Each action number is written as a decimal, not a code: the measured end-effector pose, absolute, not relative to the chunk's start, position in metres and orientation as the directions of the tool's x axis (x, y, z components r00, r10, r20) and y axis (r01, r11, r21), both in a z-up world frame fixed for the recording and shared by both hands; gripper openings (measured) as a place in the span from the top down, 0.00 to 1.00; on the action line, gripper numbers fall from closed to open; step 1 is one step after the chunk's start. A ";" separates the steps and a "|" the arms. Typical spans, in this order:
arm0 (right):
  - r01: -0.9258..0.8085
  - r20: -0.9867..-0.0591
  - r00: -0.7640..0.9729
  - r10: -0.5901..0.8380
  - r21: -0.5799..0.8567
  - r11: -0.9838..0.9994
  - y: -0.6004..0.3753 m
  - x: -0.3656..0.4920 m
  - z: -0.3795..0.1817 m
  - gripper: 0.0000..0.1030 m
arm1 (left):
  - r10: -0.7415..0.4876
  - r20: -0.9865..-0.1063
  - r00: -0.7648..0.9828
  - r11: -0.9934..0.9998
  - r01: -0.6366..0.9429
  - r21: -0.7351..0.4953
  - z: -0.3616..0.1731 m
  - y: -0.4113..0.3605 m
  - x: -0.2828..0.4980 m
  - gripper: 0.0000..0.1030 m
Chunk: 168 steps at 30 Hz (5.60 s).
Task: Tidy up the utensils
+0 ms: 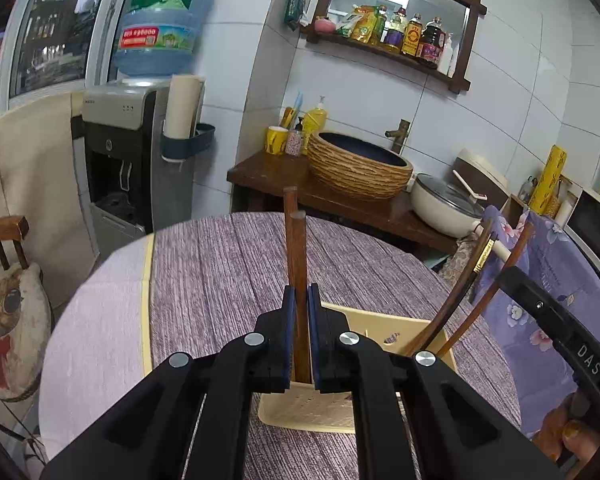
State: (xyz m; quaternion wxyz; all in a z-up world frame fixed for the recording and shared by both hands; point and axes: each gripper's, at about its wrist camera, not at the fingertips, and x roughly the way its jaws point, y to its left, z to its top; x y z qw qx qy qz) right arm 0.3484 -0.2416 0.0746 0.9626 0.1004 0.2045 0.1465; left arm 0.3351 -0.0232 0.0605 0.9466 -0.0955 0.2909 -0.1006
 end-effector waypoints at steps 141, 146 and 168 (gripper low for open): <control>-0.250 -0.402 0.814 0.419 0.408 0.878 -0.306 0.208 0.033 0.92 | -0.232 -0.604 0.762 0.973 0.194 -0.128 -0.018 -0.049 0.208 0.55; -0.281 -0.387 0.814 0.434 0.391 0.876 -0.301 0.202 0.044 0.92 | -0.240 -0.593 0.768 0.971 0.197 -0.139 -0.012 -0.043 0.209 0.55; -0.381 -0.245 0.857 0.453 0.290 0.878 -0.270 0.234 0.135 0.92 | -0.313 -0.452 0.835 0.950 0.267 -0.163 0.099 -0.036 0.247 0.55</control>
